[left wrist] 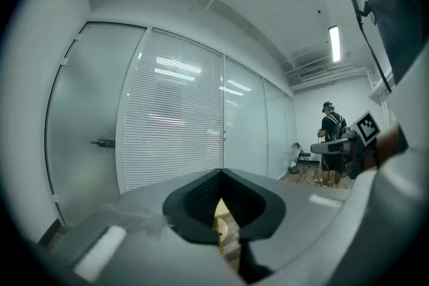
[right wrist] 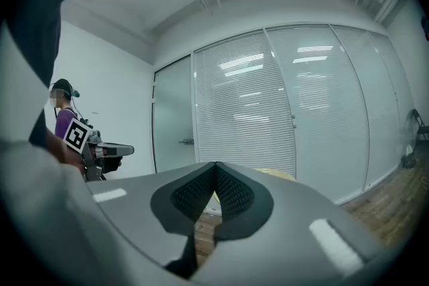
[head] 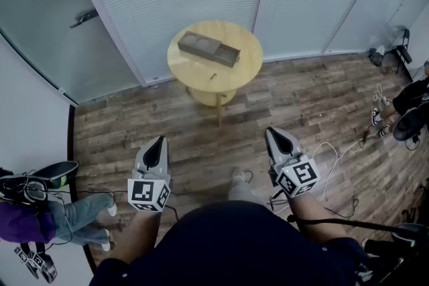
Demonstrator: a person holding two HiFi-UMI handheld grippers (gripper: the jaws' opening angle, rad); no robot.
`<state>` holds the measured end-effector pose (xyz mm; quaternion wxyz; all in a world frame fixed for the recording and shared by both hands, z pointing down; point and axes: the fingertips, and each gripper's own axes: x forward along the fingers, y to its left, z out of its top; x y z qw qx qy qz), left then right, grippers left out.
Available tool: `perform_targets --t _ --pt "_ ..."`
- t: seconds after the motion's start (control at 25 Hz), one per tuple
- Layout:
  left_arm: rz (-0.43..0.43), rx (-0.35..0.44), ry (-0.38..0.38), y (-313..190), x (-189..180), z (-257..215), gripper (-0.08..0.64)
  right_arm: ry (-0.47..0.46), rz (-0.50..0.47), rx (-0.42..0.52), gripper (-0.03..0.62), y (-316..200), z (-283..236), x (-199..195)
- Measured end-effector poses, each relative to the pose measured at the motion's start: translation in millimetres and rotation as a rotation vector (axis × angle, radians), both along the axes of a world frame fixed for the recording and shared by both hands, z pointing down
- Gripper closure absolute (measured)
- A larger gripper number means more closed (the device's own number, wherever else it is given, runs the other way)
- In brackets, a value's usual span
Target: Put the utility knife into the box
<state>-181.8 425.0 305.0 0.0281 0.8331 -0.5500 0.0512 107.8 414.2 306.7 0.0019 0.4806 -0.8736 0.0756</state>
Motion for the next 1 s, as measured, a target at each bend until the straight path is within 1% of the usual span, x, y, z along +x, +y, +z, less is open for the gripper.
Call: perform_targets --t 0.2,0.28,0.4,0.6,0.72,0.88,1.0 --pt "0.004 -0.017 0.000 -65.0 -16.8 23.3 0.557 -0.020 0.012 -0.008 0.584 -63.3 18.0 -16.5" --pt "0.003 -0.019 -0.009 -64.8 -8.3 20.1 0.557 -0.022 0.012 -0.005 0.584 -65.2 15.0 -8.7" --pt "-0.011 -0.014 -0.027 -47.1 14.3 -0.3 0.557 -0.034 -0.001 -0.003 0.584 -50.2 2.0 14.0" --pt "-0.034 -0.018 -0.048 -77.9 30.1 -2.7 0.557 -0.043 -0.010 -0.009 0.584 -80.7 6.9 30.8" --pt "-0.065 -0.023 -0.054 -101.3 41.7 0.2 0.557 -0.025 -0.047 0.013 0.584 -101.2 3.5 40.0" --pt "-0.129 -0.028 -0.036 -130.4 62.7 5.6 0.557 0.050 -0.130 0.044 0.584 -125.2 9.7 59.1" --pt "-0.178 -0.016 -0.019 -148.8 73.2 3.4 0.557 0.078 -0.192 0.035 0.584 -144.7 23.8 66.0"
